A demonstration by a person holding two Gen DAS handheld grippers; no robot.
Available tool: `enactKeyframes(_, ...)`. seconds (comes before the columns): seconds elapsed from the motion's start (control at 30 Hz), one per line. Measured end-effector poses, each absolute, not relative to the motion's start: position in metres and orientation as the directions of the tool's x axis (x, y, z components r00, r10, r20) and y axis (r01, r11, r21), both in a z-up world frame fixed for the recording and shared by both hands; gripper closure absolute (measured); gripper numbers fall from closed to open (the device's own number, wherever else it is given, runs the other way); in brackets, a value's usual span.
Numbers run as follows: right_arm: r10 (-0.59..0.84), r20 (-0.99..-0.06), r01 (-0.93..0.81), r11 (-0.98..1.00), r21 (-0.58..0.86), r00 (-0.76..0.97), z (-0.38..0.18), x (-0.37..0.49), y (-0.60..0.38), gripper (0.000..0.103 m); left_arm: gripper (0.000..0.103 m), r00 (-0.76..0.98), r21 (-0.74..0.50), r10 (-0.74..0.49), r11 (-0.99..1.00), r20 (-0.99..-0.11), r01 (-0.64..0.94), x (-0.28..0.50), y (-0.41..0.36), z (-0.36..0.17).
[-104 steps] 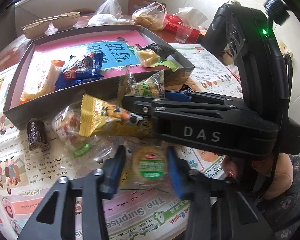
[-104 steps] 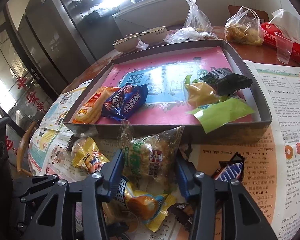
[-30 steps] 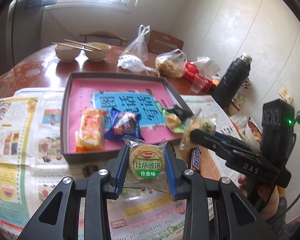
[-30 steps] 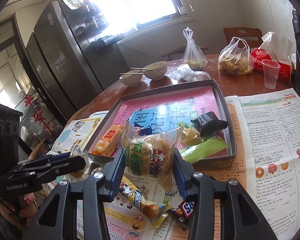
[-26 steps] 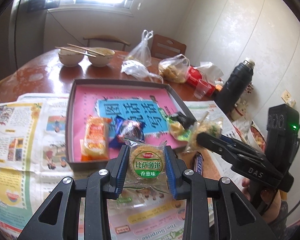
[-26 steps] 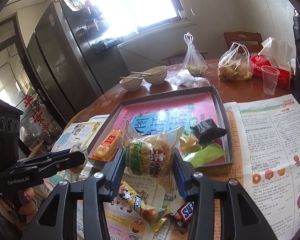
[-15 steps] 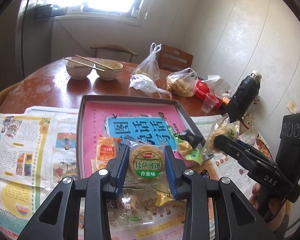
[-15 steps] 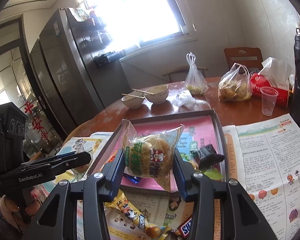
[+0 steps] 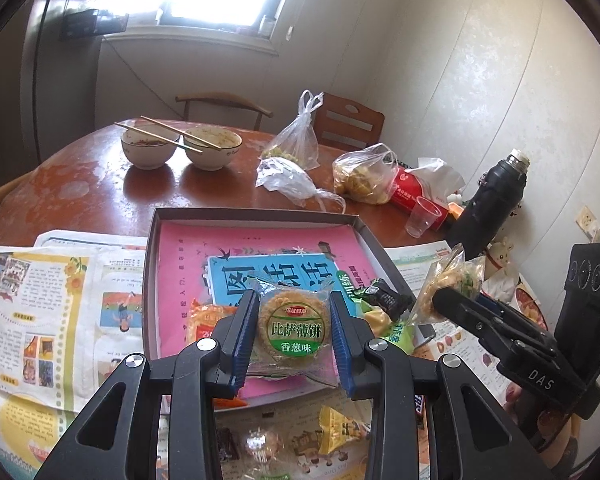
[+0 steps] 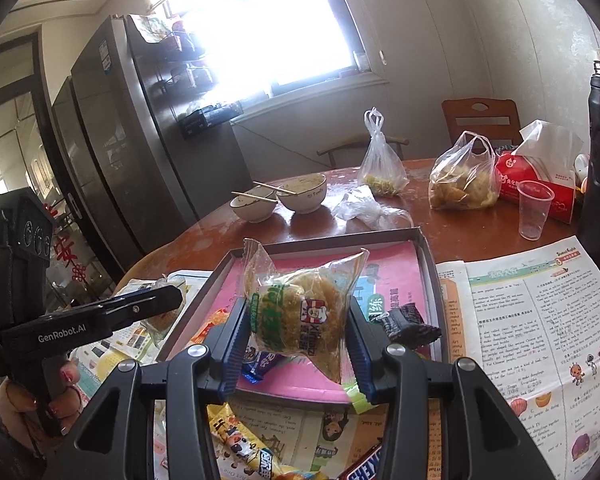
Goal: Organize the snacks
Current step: 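Carry the biscuit pack over the tray while the right tool carries the puffed-snack bag there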
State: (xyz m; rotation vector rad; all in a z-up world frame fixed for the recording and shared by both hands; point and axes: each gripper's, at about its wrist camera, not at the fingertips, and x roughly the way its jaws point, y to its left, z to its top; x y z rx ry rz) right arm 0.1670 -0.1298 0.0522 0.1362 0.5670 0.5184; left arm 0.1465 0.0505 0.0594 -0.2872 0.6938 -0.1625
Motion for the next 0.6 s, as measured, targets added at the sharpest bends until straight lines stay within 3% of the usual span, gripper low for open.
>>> enactKeyframes(0.6,0.448,-0.507,-0.369,0.894,0.255,0.736,0.045,0.185,-0.127,0.057,0.067,0.711,-0.301,-0.268,0.95,-0.65,0.084,0.173,0.041,0.026)
